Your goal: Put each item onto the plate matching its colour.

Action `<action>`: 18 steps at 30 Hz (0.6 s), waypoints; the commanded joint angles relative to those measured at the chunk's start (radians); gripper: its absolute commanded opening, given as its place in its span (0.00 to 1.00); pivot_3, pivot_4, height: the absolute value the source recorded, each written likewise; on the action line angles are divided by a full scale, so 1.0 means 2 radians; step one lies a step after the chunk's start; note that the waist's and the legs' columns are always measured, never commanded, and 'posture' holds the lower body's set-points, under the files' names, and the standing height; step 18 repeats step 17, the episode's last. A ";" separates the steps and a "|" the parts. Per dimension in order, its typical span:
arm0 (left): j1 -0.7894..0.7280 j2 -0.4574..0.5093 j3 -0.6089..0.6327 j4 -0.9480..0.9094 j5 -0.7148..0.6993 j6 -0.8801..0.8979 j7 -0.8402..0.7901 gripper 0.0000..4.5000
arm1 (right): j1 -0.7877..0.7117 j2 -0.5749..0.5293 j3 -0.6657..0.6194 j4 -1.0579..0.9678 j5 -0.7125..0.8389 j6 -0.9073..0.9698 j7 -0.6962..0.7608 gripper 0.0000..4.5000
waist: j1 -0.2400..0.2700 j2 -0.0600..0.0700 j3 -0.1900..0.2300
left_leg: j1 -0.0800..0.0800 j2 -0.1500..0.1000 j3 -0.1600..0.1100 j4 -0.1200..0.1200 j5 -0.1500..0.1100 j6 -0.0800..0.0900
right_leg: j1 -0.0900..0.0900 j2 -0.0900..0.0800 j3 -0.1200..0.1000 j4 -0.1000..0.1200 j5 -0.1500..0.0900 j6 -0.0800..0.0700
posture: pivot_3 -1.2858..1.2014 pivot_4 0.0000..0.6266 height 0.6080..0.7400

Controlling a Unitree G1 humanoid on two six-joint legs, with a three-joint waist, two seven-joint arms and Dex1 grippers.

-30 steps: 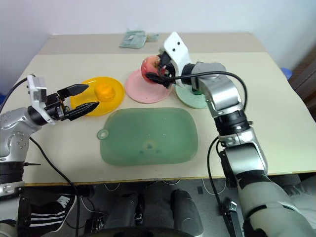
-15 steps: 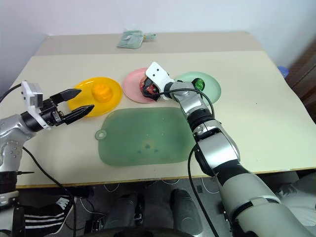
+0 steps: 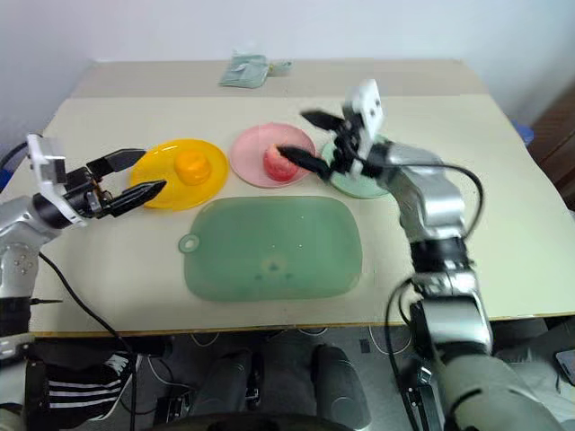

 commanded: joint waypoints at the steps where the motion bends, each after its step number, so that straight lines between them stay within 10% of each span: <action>1: -0.032 -0.003 -0.006 0.063 0.011 -0.033 -0.037 1.00 | 0.047 -0.037 -0.023 -0.155 0.047 0.038 -0.008 0.99 | -0.002 0.000 0.000 | 0.000 0.000 0.000 0.000 0.000 0.000 | 0.000 0.000 0.000 0.000 0.000 0.000 | 0.52 0.24 0.96; 8: -0.054 -0.023 -0.023 0.086 0.026 -0.073 -0.061 1.00 | 0.215 -0.135 -0.091 -0.262 0.100 0.073 0.020 0.99 | 0.002 0.000 0.000 | 0.001 0.001 0.000 0.000 0.000 0.000 | 0.001 0.003 0.001 0.001 0.000 0.000 | 0.52 0.24 0.96; 18: -0.080 0.019 -0.030 0.111 0.033 -0.062 -0.097 1.00 | 0.304 -0.139 -0.113 -0.279 0.086 0.041 -0.014 0.99 | -0.001 0.000 0.000 | 0.002 0.001 0.001 0.001 0.000 0.000 | 0.001 0.004 0.001 0.000 0.000 0.000 | 0.52 0.24 0.96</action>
